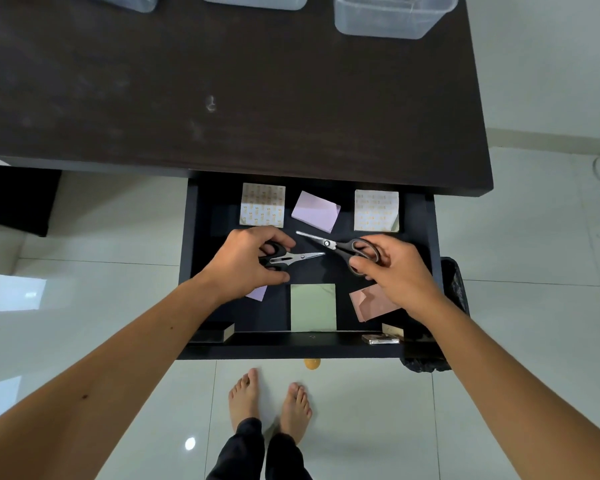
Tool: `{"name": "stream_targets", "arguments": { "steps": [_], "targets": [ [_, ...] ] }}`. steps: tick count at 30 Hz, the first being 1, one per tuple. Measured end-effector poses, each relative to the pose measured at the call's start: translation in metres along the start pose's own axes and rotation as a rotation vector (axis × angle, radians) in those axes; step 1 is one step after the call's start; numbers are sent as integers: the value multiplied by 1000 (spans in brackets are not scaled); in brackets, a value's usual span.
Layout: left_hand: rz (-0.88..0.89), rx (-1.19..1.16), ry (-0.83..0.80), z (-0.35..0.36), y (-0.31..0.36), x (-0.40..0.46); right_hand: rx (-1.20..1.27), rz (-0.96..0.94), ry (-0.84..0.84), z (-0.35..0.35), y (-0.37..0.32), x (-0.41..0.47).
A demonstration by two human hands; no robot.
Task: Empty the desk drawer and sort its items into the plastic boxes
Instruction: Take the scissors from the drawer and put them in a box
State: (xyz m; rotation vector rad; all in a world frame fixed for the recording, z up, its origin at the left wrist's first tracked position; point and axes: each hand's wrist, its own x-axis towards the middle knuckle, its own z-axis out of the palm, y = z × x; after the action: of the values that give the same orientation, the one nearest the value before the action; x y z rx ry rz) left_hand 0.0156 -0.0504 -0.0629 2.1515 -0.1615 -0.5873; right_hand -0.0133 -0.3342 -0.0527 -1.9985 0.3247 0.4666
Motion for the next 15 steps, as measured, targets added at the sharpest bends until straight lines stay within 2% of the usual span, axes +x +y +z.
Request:
{"name": "stream_targets", "arguments": {
  "steps": [8,15],
  "targets": [
    [-97,-306,95,-22,26,-16,376,84,10,-12,-25,-26],
    [-111,-740,160,-63,58,-32,455,23,39,-40,-63,-35]
  ]
}}
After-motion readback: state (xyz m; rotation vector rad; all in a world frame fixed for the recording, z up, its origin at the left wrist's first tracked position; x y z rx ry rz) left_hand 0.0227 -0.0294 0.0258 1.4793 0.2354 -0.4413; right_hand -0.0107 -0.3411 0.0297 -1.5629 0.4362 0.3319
